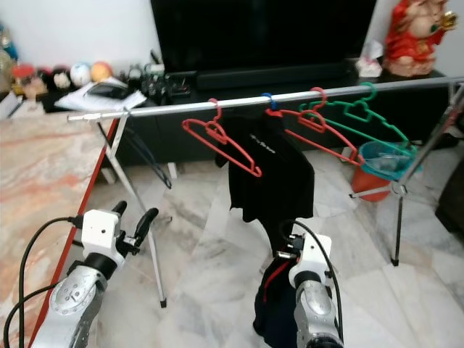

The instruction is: Hang hanger

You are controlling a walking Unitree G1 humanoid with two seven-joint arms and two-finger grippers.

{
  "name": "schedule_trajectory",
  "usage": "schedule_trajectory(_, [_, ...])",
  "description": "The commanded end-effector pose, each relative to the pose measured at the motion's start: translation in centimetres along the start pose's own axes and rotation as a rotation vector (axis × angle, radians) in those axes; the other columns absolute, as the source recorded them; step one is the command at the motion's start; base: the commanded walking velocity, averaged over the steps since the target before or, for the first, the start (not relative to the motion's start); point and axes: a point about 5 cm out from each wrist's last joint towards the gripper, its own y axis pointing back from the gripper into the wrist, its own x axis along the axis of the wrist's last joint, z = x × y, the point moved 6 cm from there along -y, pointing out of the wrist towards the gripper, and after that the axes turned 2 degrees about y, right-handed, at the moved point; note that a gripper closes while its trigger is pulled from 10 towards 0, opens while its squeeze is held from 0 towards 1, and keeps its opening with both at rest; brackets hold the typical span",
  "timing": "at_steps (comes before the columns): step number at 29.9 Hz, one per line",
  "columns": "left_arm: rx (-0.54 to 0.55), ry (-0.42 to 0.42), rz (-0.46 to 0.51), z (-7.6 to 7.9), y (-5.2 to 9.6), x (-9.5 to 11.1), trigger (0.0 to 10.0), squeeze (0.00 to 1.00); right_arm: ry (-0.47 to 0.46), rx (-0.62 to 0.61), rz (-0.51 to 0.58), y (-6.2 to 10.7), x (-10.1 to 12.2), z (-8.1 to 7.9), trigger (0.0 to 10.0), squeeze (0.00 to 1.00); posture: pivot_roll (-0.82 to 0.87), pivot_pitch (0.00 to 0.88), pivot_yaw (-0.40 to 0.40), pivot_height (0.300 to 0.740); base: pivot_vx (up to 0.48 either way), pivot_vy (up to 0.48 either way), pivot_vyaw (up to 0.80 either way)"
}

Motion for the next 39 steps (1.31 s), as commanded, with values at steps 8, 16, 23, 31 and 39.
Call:
schedule_trajectory(8, [-0.024, 0.021, 0.016, 0.7, -0.4, 0.5, 10.0, 0.00, 0.011, -0.014, 0.012, 0.0, 0.3, 0.9, 10.0, 0.00, 0.03, 0.013, 0.014, 0.740, 0.289, 0.000, 0.00])
schedule_trajectory(16, [-0.011, 0.030, 0.019, 0.2, -0.9, 0.7, 10.0, 0.00, 0.011, -0.011, 0.014, 0.0, 0.4, 0.7, 10.0, 0.00, 0.03, 0.014, 0.013, 0.740, 0.289, 0.000, 0.00])
schedule_trajectory(23, [0.057, 0.079, 0.015, -1.3, -1.4, 0.7, 10.0, 0.00, 0.018, -0.013, 0.015, 0.0, 0.4, 0.9, 10.0, 0.00, 0.02, 0.022, 0.011, 0.740, 0.289, 0.000, 0.00])
schedule_trajectory(31, [0.089, 0.107, -0.005, -1.9, -2.1, 0.4, 10.0, 0.00, 0.044, 0.004, 0.019, 0.0, 0.5, 0.6, 10.0, 0.00, 0.03, 0.031, 0.009, 0.740, 0.269, 0.000, 0.00])
schedule_trajectory(39, [0.030, 0.119, -0.033, -0.7, -2.6, 0.0, 10.0, 0.00, 0.021, -0.003, 0.019, 0.0, 0.5, 0.5, 10.0, 0.00, 0.03, 0.031, 0.009, 0.740, 0.128, 0.000, 0.00])
